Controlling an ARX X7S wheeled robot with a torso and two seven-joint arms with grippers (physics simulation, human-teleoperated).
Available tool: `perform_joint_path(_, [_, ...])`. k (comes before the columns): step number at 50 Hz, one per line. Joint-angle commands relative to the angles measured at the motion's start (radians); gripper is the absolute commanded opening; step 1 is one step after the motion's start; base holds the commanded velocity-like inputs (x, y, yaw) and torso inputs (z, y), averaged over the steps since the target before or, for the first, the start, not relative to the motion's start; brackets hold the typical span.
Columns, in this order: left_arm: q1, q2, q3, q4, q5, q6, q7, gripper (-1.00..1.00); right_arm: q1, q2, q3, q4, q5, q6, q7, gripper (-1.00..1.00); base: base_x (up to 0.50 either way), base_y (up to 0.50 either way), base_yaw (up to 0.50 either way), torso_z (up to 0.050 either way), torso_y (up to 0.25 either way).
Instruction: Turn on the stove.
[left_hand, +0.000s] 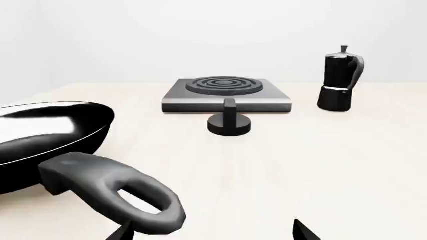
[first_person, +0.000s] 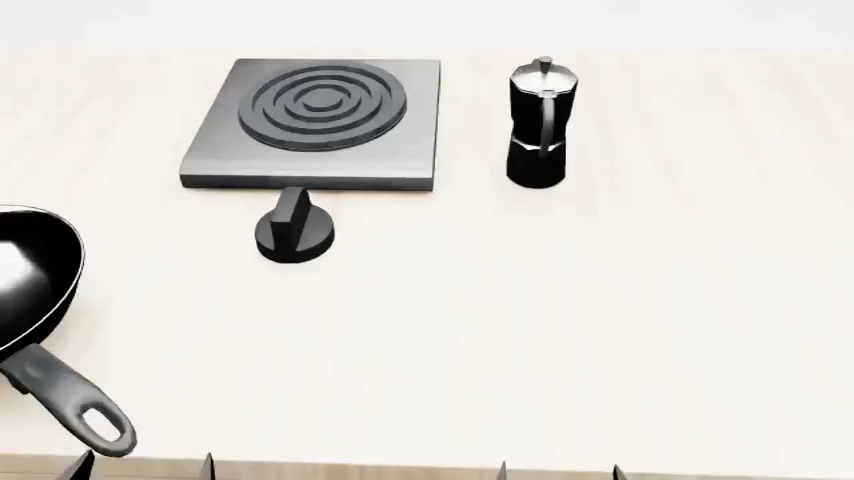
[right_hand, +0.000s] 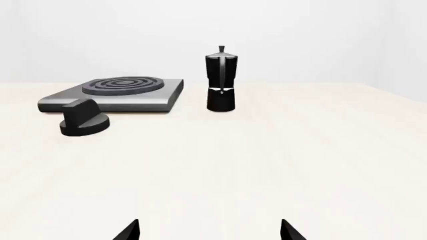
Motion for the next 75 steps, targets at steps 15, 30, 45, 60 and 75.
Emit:
perform_joint_path(15, [-0.004,-0.016,0.019,0.051,0.000,-0.068,-0.024,1.00,0.006,0.015,-0.021,0.019,0.024,-0.009,0.008,1.00,0.00,0.00,0.00,0.000,0.000])
perform_joint_path(30, [0.055,-0.062,0.106,0.475,0.059,-0.282,-0.059,1.00,-0.029,0.062,-0.038,-0.356,0.086,0.150,0.089,1.00,0.00,0.00,0.00,0.000,0.000])
perform_joint_path(45, [0.088,-0.080,0.138,0.774,0.058,-0.379,-0.091,1.00,-0.015,0.097,-0.039,-0.732,0.116,0.357,0.153,1.00,0.00,0.00,0.00,0.000,0.000])
perform_joint_path(60, [0.099,-0.105,0.165,0.804,0.056,-0.380,-0.115,1.00,-0.018,0.122,-0.044,-0.740,0.146,0.340,0.165,1.00,0.44,0.00,0.00,0.000,0.000])
perform_joint_path(75, [0.103,-0.125,0.188,0.796,0.045,-0.359,-0.136,1.00,-0.017,0.135,-0.048,-0.736,0.170,0.340,0.186,1.00,0.50,0.00,0.00,0.000,0.000])
